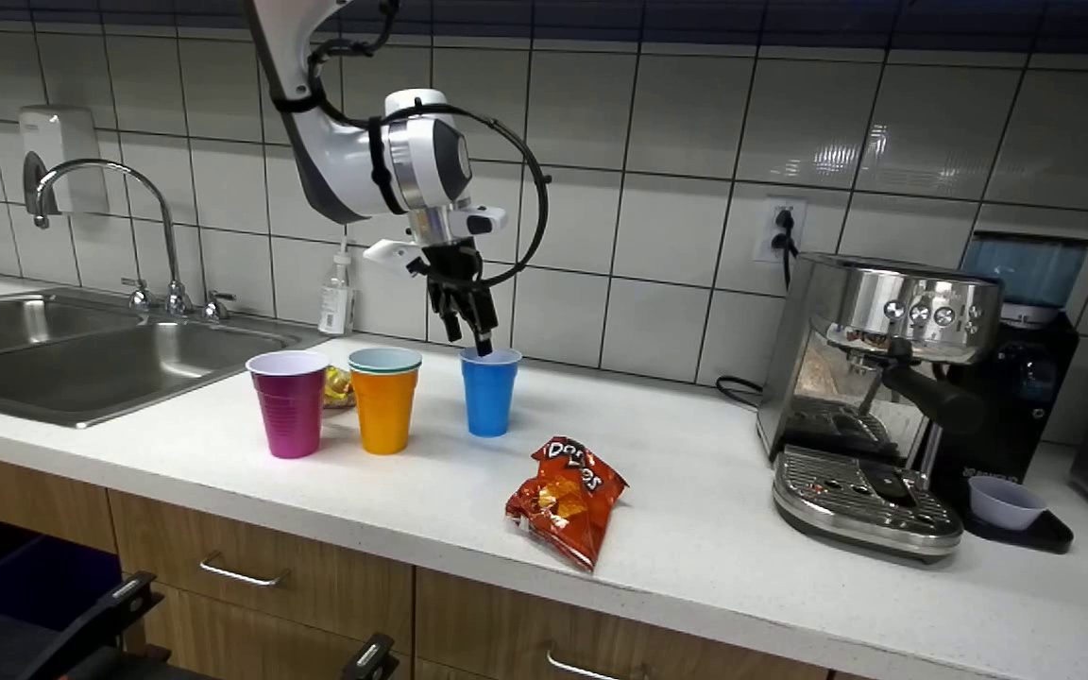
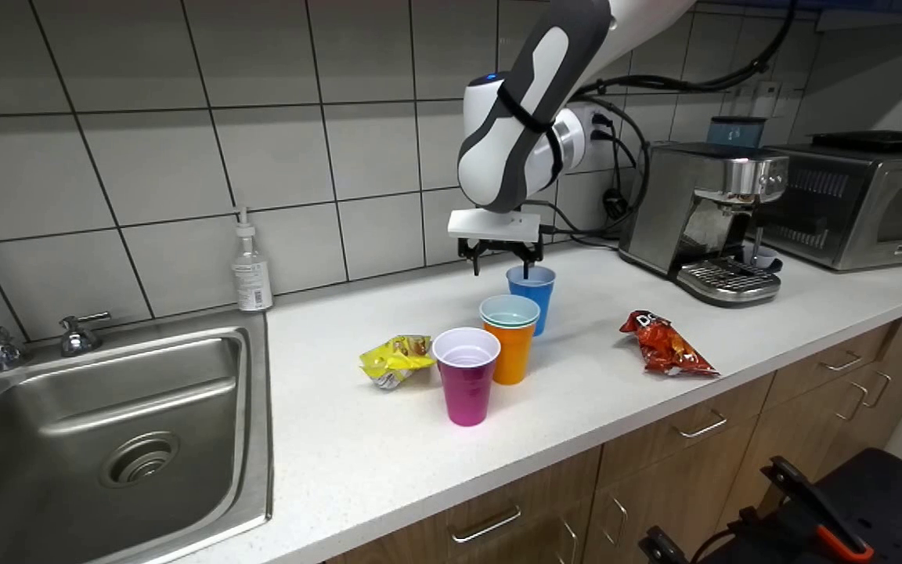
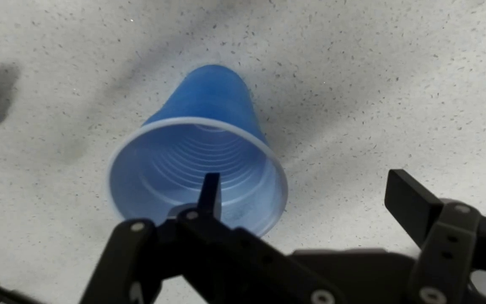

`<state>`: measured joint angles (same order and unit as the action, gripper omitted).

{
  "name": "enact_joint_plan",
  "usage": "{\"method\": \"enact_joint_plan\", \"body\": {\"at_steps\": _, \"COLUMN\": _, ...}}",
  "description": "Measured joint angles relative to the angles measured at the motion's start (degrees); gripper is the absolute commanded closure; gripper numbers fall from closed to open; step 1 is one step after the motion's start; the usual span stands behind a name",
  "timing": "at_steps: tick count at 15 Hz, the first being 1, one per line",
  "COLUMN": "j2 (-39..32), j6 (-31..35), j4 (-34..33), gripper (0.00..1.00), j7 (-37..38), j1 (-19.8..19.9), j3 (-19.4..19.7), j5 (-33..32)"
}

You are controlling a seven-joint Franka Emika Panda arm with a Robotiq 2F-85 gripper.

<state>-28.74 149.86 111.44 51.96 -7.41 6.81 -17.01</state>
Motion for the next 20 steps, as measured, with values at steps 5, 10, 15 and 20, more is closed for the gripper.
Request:
{"method": "enact_joint_plan", "body": {"at_steps": 5, "j2": -1.3, "j6": -1.0, "j4": -1.3, "gripper": 0.06, "j7": -0.8, "j1": 0.0, "j3": 0.4, "j5": 1.3}}
{"method": "enact_joint_plan", "body": {"at_steps": 10, "j2": -1.9, "j6": -1.9, "j4": -2.1, "gripper": 0.47, "j7": -1.2, "j1": 0.0, "j3": 0.6, "j5": 2.3}}
{"method": "enact_joint_plan", "body": {"at_steps": 15, "j2": -1.9, "j6": -1.9, "j4": -2.2, "gripper": 0.87, "j7": -1.3, "j1": 0.0, "j3": 0.7, "j5": 2.4}}
{"method": "enact_joint_plan", "body": {"at_steps": 20, "j2": -1.9, "j6": -2.0, "j4": -2.2, "gripper": 1.0, "j7": -1.3, "j1": 0.0, "j3": 0.9, "j5": 2.4}}
